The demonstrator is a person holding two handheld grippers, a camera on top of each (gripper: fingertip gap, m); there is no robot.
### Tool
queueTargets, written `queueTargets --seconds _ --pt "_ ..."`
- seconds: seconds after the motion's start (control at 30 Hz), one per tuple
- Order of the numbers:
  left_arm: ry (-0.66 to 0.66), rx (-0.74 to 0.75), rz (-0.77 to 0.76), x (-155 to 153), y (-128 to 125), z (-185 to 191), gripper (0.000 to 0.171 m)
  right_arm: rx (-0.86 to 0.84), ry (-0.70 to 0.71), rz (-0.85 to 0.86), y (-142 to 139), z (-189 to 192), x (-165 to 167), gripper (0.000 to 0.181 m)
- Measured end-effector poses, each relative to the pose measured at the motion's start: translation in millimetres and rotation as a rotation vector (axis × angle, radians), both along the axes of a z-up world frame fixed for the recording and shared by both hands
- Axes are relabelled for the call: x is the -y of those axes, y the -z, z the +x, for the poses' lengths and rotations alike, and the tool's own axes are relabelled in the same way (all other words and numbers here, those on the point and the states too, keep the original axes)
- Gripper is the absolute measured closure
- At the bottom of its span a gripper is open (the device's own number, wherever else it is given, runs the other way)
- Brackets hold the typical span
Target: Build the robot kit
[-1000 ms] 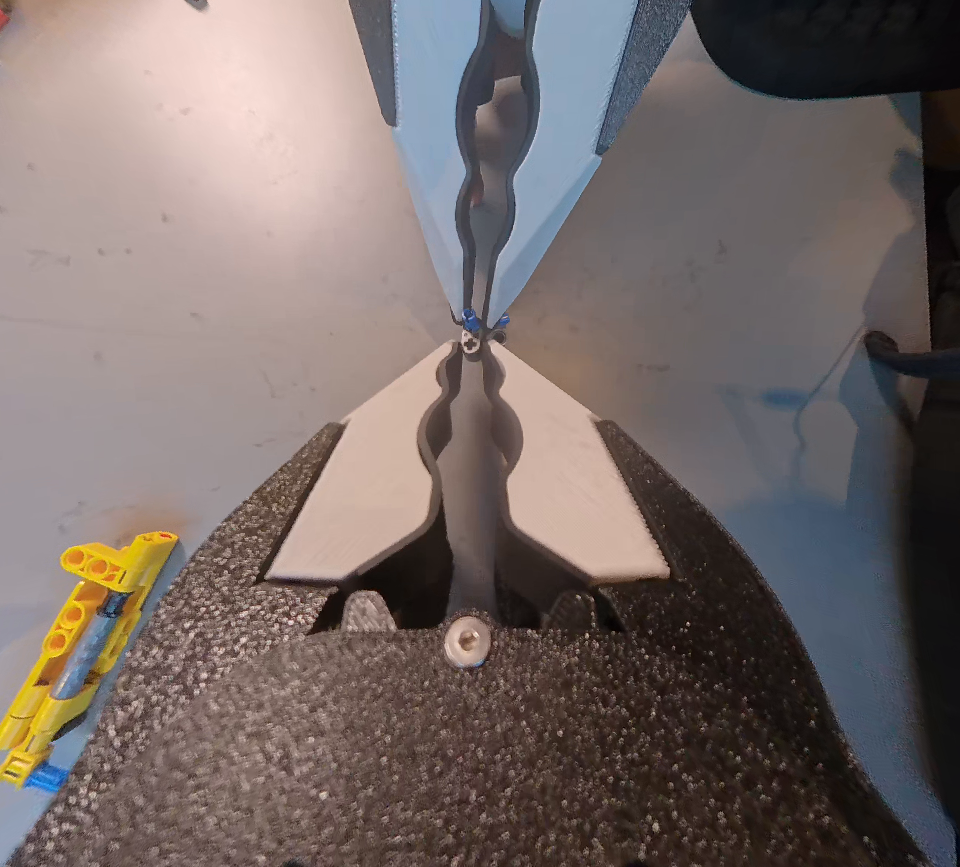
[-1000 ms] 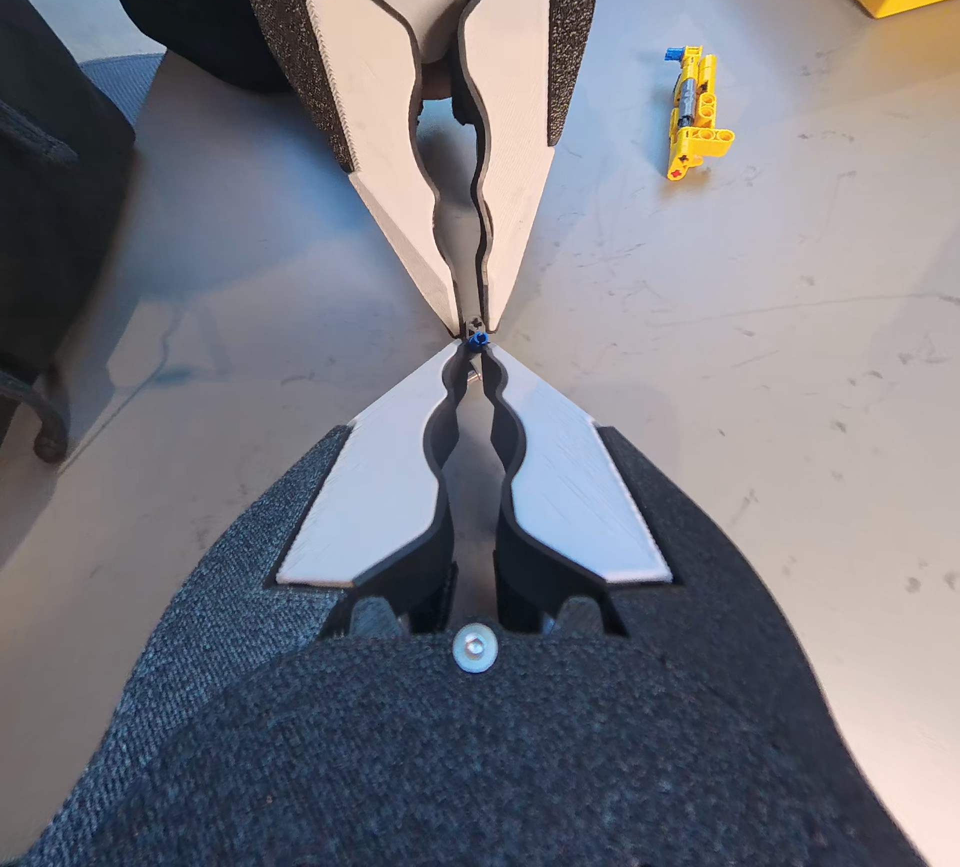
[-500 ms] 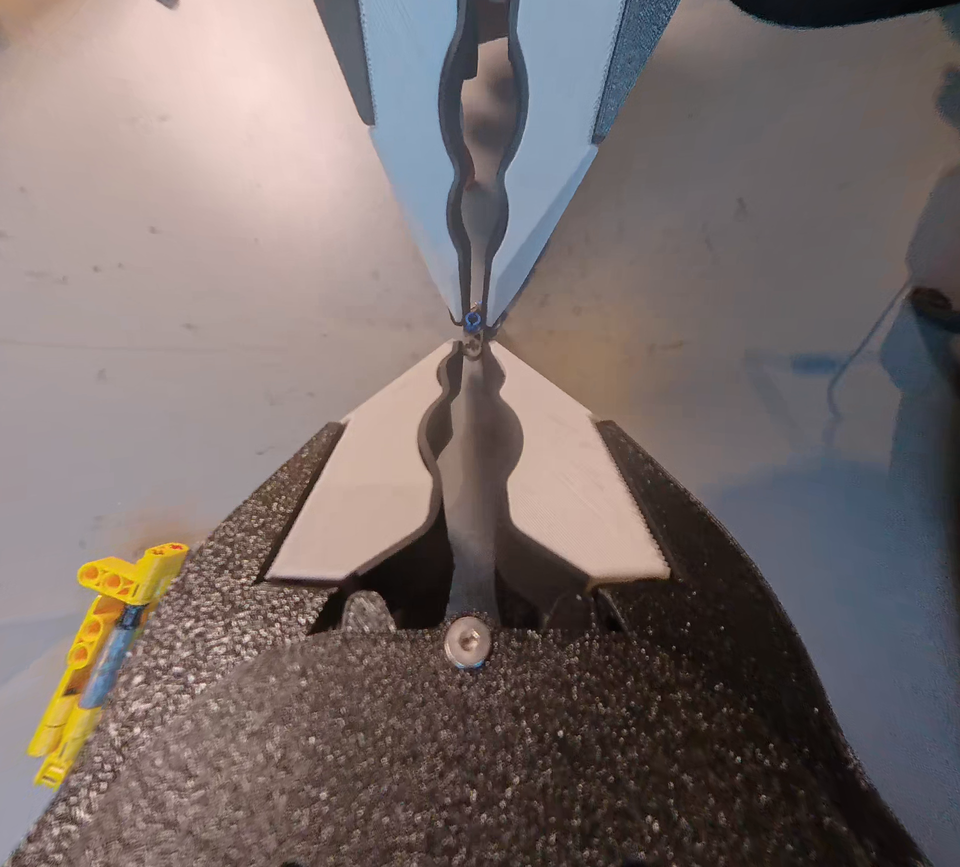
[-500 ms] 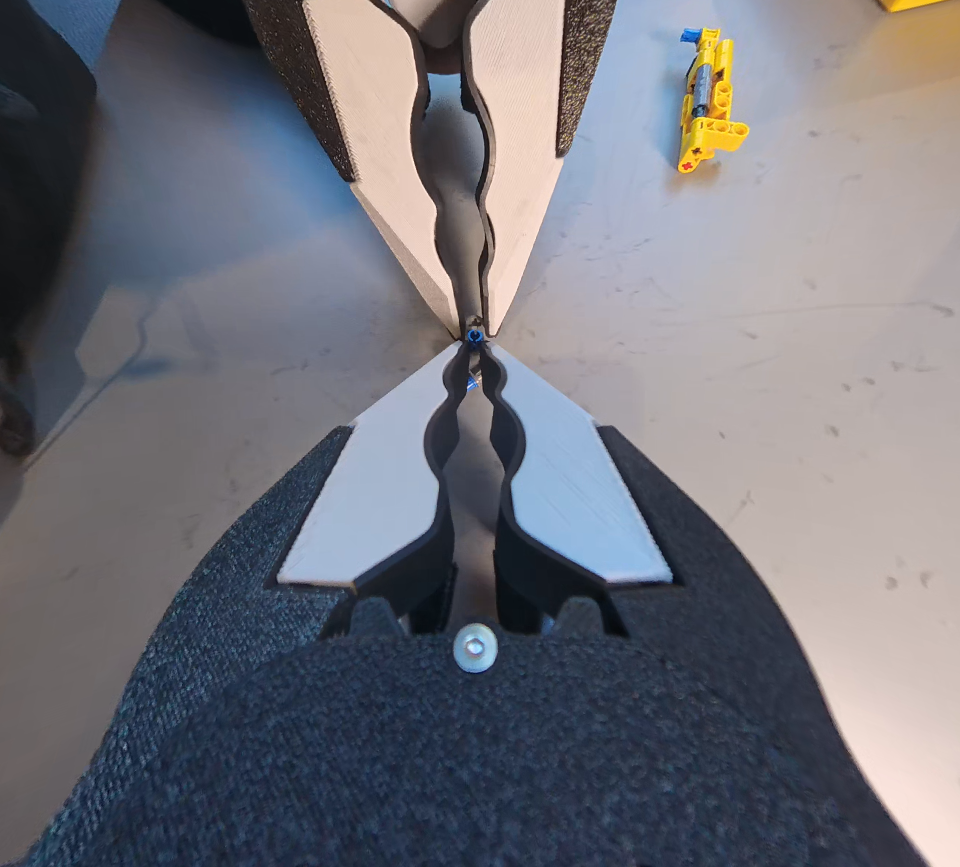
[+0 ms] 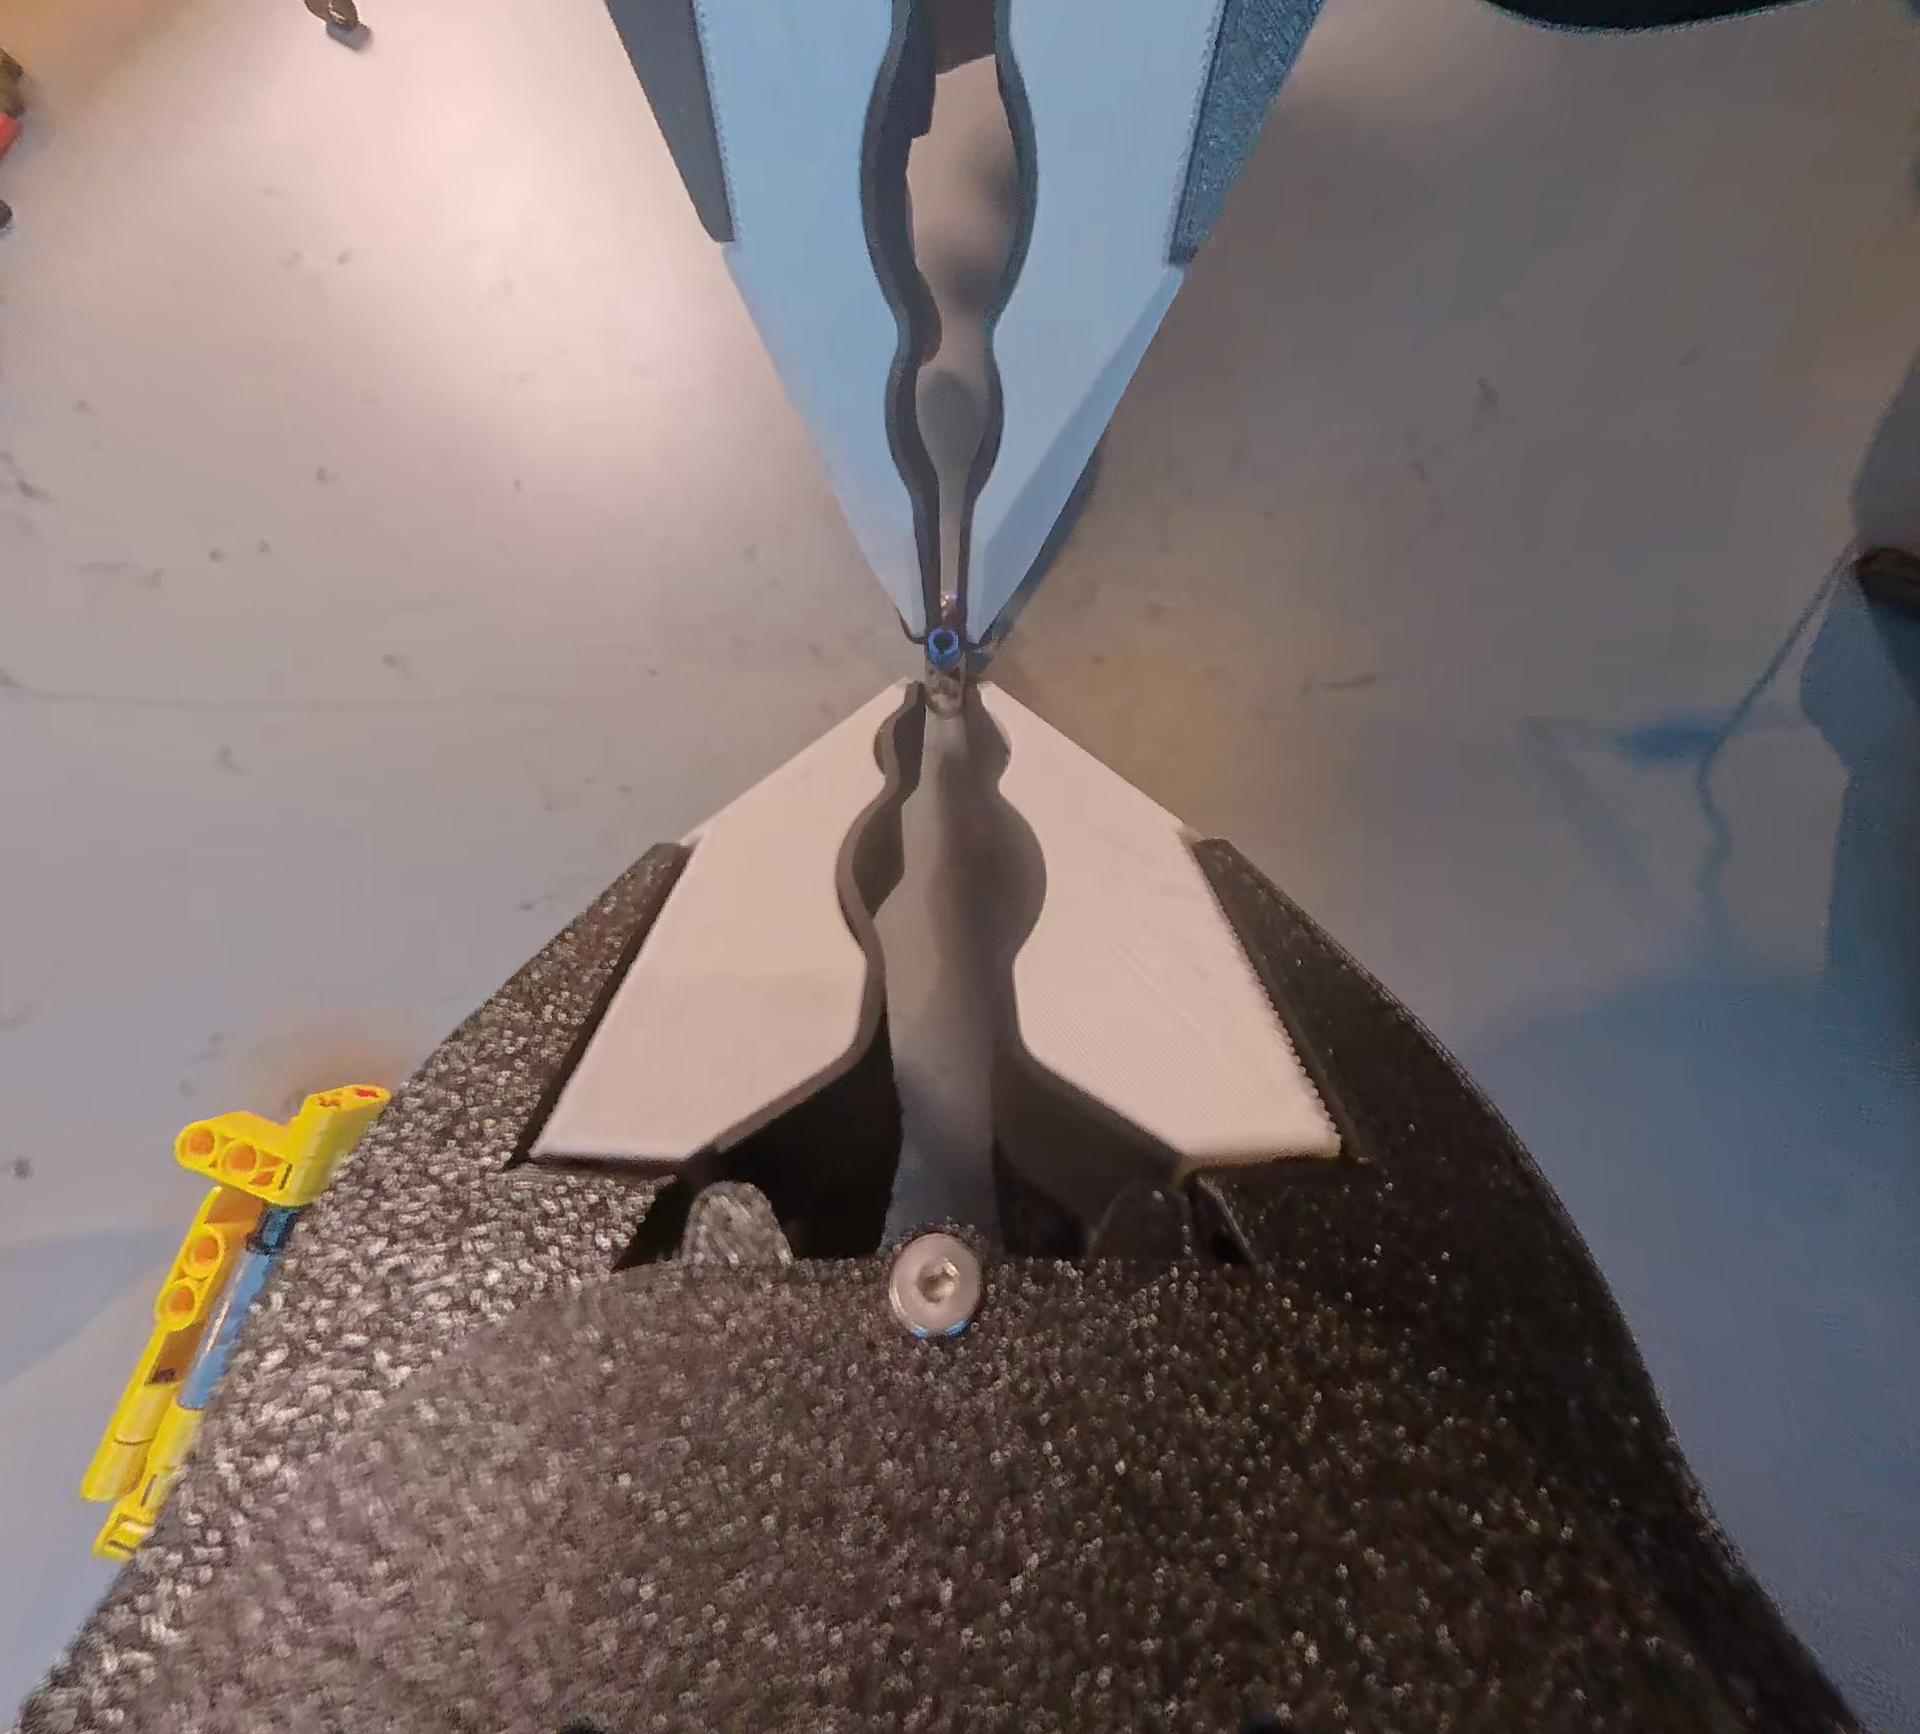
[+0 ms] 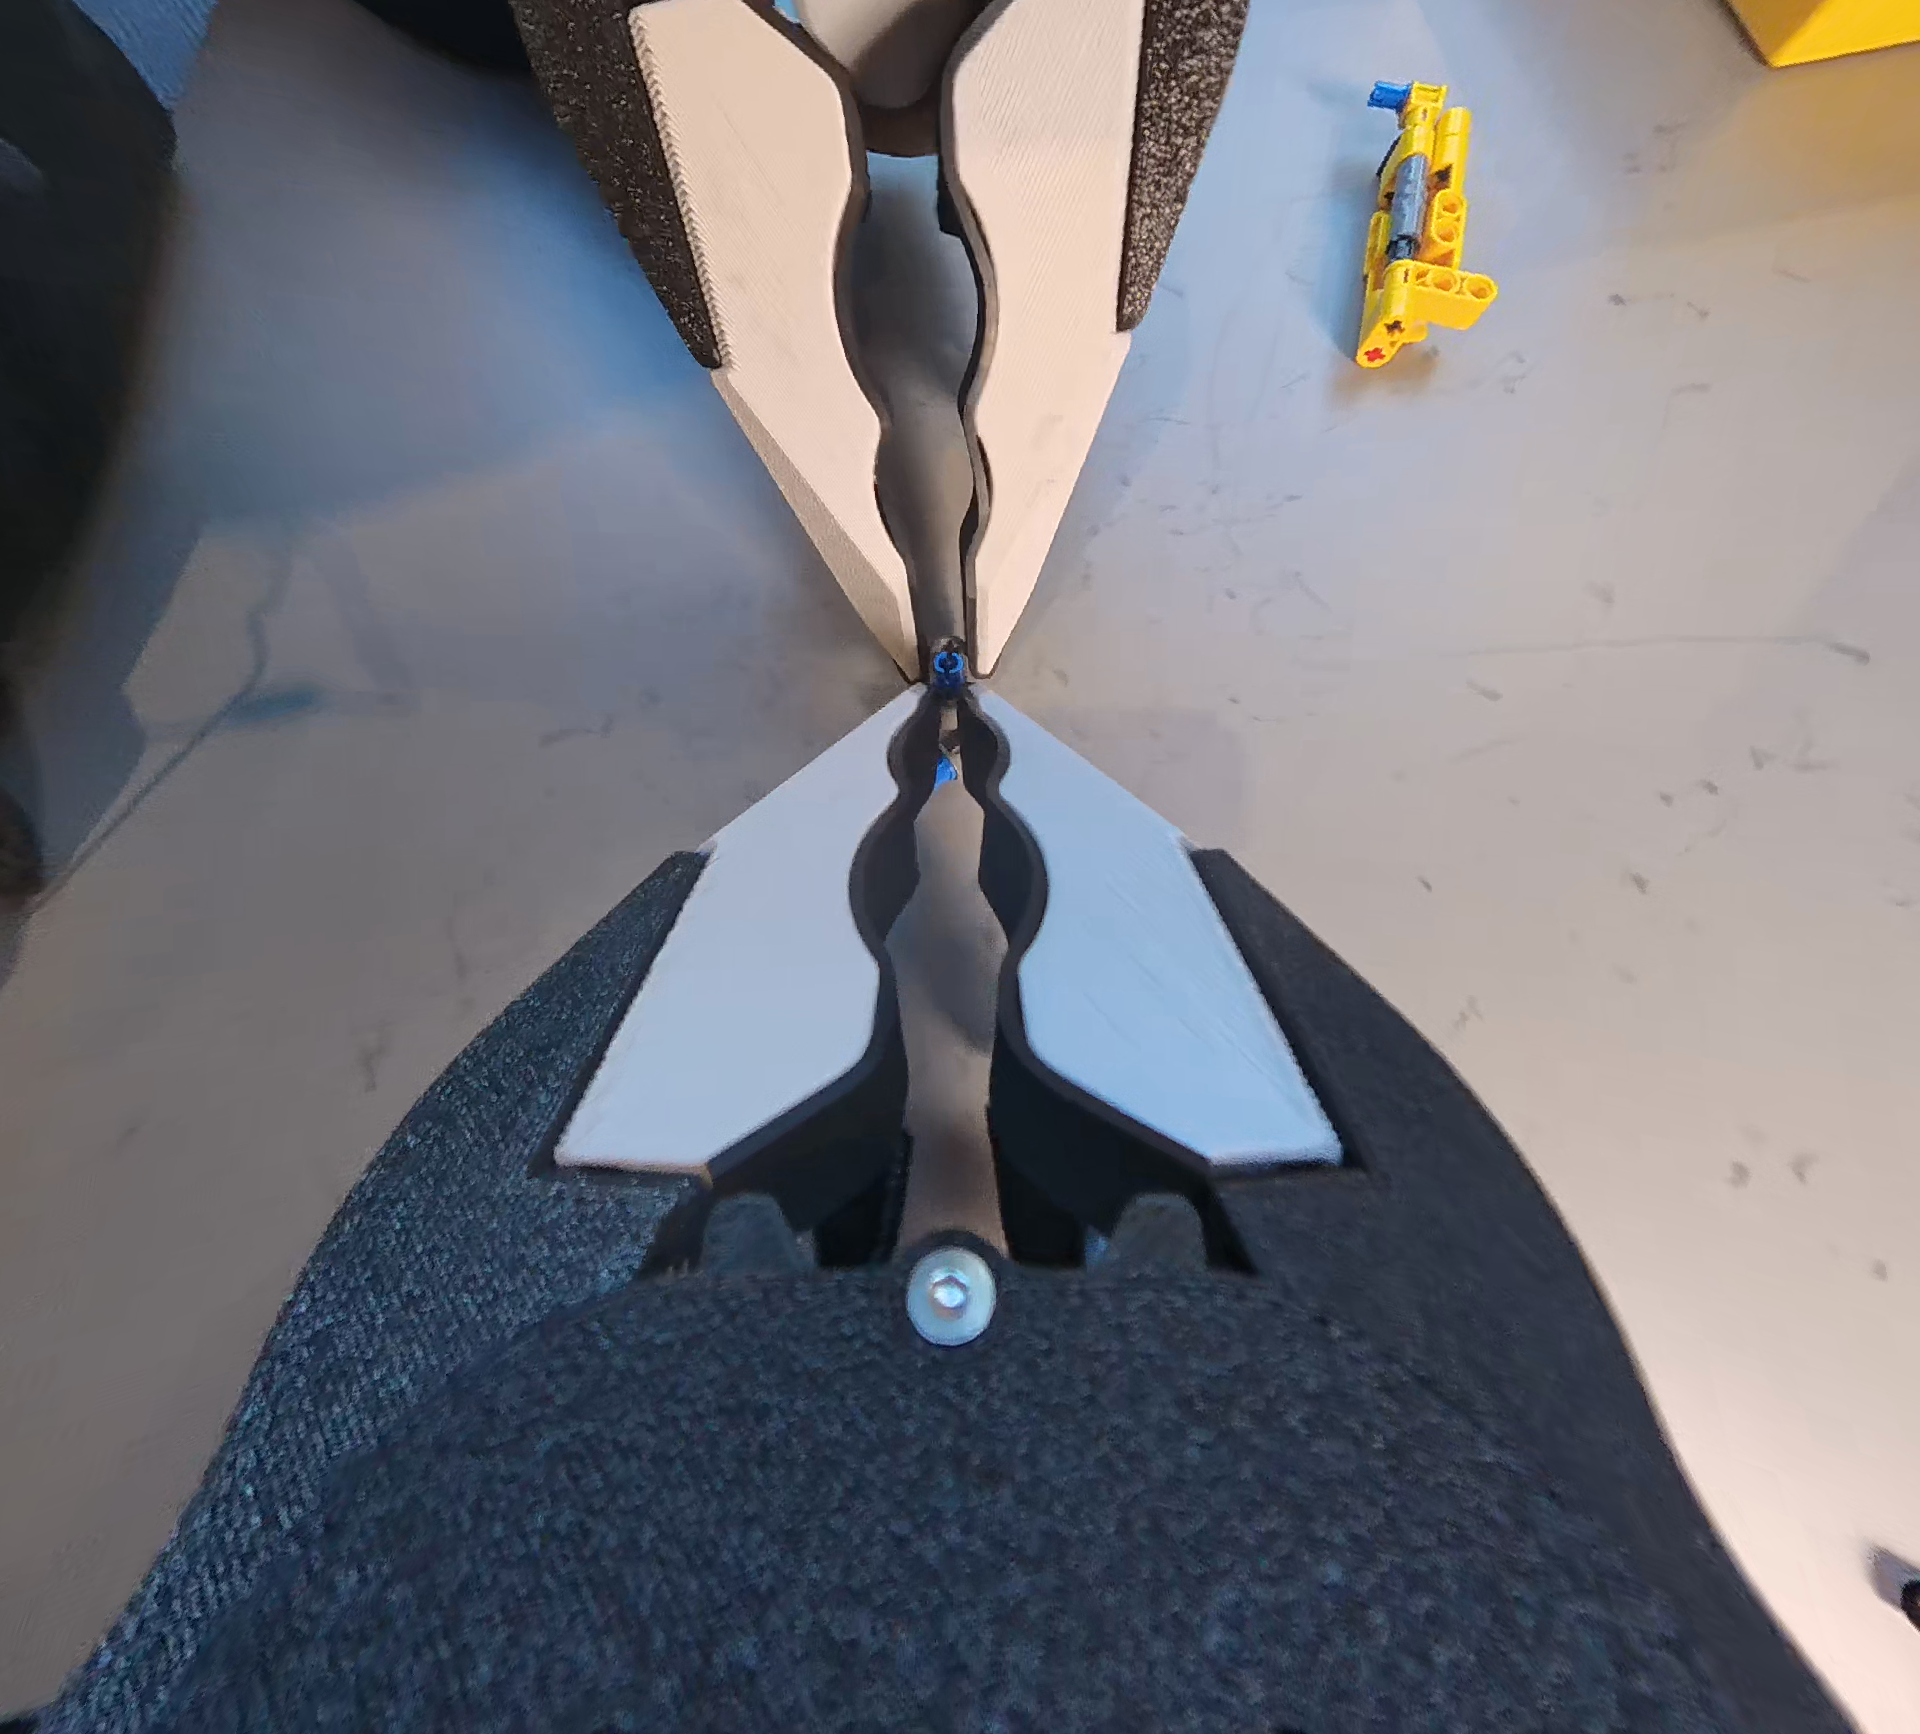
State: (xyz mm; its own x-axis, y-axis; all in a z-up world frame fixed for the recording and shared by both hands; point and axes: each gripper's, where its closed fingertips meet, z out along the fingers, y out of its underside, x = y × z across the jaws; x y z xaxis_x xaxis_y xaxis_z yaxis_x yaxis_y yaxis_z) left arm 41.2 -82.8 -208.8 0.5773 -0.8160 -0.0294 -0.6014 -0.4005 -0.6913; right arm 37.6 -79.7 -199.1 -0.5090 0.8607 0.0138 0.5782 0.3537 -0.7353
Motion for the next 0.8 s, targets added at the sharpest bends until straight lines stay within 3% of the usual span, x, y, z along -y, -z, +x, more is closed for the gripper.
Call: queueTargets --seconds 0.37,0.5,0.57,0.8 --pt "-0.004 0.074 -0.034 -1.6 -1.0 3.1 0.166 0.055 0.022 -0.100 1.7 2.1 -0.9 0.180" --pt "-0.001 0.071 -0.032 -1.8 -1.3 3.1 0.165 0.021 0.006 -0.062 1.0 2.4 -0.9 0.179" --pt "-0.007 0.040 0.007 -3.8 -1.9 -0.5 0.165 0.041 -0.016 -0.067 1.5 8.9 0.6 0.162" --pt "0.016 -0.058 0.281 -11.7 -22.2 -5.0 0.165 -0.059 0.036 0.032 -6.9 6.7 -15.8 0.151"
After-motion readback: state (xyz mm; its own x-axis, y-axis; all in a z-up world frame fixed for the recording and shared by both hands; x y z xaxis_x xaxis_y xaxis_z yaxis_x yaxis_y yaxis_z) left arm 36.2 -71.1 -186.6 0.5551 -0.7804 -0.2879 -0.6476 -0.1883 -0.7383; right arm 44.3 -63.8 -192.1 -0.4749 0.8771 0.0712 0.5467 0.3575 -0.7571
